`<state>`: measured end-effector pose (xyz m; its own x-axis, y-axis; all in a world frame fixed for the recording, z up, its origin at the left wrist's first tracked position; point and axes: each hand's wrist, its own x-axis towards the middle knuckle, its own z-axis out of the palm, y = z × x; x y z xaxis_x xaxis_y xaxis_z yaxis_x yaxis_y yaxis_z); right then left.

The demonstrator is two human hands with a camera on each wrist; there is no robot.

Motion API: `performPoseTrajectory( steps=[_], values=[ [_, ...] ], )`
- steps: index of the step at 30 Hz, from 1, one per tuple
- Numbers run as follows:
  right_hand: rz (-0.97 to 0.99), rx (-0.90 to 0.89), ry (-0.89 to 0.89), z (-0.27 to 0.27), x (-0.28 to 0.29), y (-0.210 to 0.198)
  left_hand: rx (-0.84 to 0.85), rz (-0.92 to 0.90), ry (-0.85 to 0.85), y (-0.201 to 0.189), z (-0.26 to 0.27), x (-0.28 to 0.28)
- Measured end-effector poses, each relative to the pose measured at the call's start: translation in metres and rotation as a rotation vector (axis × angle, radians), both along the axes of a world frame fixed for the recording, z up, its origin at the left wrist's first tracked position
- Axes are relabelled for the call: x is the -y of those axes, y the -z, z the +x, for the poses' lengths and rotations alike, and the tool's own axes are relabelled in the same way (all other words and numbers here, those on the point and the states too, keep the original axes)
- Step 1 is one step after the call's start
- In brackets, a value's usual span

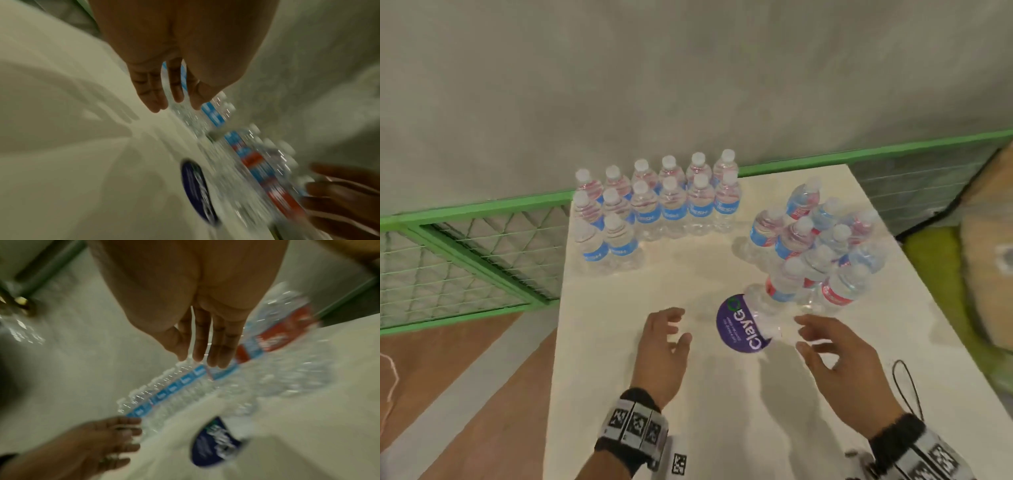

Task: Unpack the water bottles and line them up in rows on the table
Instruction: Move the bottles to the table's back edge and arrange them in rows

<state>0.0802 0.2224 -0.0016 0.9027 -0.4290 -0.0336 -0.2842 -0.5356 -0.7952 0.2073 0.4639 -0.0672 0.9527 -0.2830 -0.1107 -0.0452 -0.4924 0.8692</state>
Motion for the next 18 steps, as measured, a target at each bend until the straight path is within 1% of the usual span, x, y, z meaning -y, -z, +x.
performPoseTrajectory(
  steps=[2, 4, 5, 7, 9, 11, 15, 18],
  values=[
    [-0.033, -0.098, 0.048, -0.033, 0.035, 0.018, -0.031, -0.002, 0.181, -0.005, -0.029, 0.04],
    [-0.07, -0.173, 0.094, -0.052, 0.068, 0.028, -0.037, -0.019, 0.262, -0.007, -0.047, 0.078],
    [-0.064, -0.198, 0.12, -0.055, 0.083, 0.03, -0.046, -0.044, 0.255, -0.008, -0.05, 0.096],
    [-0.009, -0.204, 0.171, -0.051, 0.108, 0.029, -0.069, -0.083, 0.178, -0.009, -0.05, 0.13],
    [0.063, -0.17, 0.19, -0.037, 0.125, 0.026, -0.055, -0.063, 0.082, -0.008, -0.043, 0.159],
    [0.117, -0.12, 0.176, -0.018, 0.134, 0.023, -0.08, -0.056, 0.025, -0.004, -0.031, 0.18],
    [0.16, -0.048, 0.101, 0.016, 0.132, 0.024, -0.175, -0.128, -0.038, 0.006, -0.015, 0.199],
    [0.084, -0.059, 0.097, 0.026, 0.126, 0.031, -0.163, -0.1, -0.08, 0.006, -0.018, 0.206]
  ],
)
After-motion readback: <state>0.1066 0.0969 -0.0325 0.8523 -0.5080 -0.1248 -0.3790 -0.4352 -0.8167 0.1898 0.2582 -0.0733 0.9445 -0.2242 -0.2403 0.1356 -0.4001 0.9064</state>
